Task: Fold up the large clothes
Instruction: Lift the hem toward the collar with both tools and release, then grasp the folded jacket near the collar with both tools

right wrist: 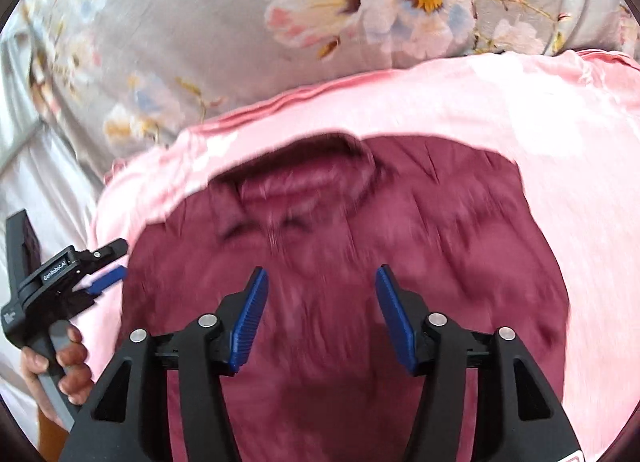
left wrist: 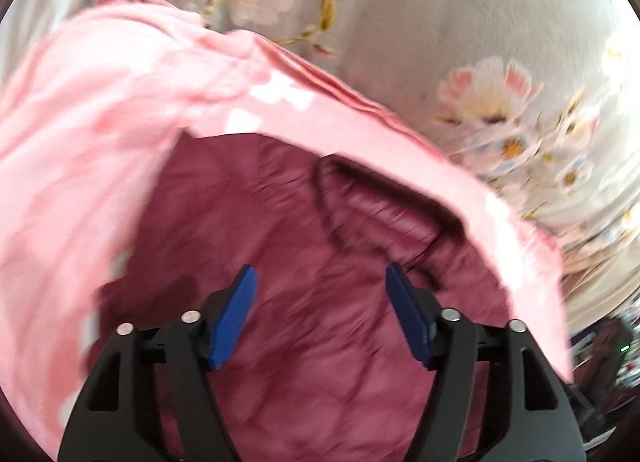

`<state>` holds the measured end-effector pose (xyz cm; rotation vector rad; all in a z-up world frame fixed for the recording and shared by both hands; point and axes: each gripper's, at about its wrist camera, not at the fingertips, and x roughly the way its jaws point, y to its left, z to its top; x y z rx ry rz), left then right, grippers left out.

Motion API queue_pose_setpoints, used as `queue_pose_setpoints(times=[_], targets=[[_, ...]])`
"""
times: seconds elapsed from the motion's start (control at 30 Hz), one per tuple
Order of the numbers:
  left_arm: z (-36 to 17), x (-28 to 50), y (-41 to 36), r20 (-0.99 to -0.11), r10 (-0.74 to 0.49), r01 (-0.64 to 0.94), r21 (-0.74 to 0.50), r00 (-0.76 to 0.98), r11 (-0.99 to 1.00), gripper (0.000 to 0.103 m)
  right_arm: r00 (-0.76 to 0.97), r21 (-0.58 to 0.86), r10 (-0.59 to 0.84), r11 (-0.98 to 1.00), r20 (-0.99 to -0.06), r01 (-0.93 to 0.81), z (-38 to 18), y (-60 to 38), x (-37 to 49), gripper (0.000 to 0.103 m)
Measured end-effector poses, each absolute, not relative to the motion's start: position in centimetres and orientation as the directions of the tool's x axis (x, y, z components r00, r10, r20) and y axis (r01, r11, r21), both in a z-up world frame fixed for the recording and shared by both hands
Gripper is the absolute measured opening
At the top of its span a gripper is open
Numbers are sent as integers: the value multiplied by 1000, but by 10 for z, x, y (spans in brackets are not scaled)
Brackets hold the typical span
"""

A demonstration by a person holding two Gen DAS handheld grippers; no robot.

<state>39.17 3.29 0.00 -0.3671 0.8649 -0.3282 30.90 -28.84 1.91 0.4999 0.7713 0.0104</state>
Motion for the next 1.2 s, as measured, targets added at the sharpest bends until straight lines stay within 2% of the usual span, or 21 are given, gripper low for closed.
queue_pose_setpoints(times=[0.17, 0.27, 0.37, 0.43, 0.47, 0.5, 0.53, 0.57, 0.63, 0.73, 0.77, 0.87, 0.97, 1.07, 1.2], targets=[[-32, 452, 9, -712, -506, 44, -558, 487, 828, 67, 700, 480, 205, 849, -684, 221, 1, -306, 359, 57], [-62, 476, -1, -740, -520, -23, -584, 426, 812, 66, 670, 499, 217, 827, -710, 261, -21, -312, 382, 57], [-76, 484, -8, -735, -538, -45, -606, 412, 794, 62, 632, 499, 234, 821, -738, 279, -40, -310, 398, 57], [-77, 487, -14, -733, -544, -26, -605, 409, 796, 47, 616, 497, 256, 829, -745, 257, -46, -302, 404, 58], [-76, 488, -19, -731, -557, -15, -611, 395, 792, 27, 614, 494, 262, 835, -744, 242, -46, -297, 405, 56], [-76, 489, -24, -734, -566, -8, -613, 377, 790, 13, 613, 501, 285, 839, -737, 212, -44, -291, 407, 52], [-75, 490, -25, -730, -573, -2, -618, 373, 786, 14, 611, 509, 302, 838, -732, 195, -43, -288, 408, 32], [-69, 488, -27, -719, -578, 15, -622, 385, 783, 10, 615, 531, 332, 830, -715, 169, -37, -285, 409, 18], [-55, 487, -29, -702, -580, 54, -617, 414, 785, 7, 672, 555, 339, 821, -659, 130, -16, -285, 404, 10], [-24, 473, -20, -640, -613, 120, -640, 463, 759, 7, 751, 593, 348, 802, -561, 71, 12, -295, 377, 8], [-17, 466, -16, -629, -614, 141, -635, 477, 760, 7, 758, 589, 343, 805, -555, 67, 13, -297, 371, 8], [-17, 448, -6, -647, -565, 173, -566, 513, 806, 7, 739, 496, 271, 863, -617, 98, -2, -295, 360, 7], [-45, 445, -5, -701, -511, 168, -500, 497, 850, 7, 693, 481, 269, 867, -669, 127, -31, -292, 363, 7], [-76, 447, -5, -738, -481, 141, -475, 473, 868, 7, 661, 441, 247, 886, -708, 142, -53, -286, 365, 7], [-90, 448, -6, -737, -474, 153, -462, 482, 874, 7, 653, 408, 222, 901, -725, 148, -67, -282, 366, 7]])
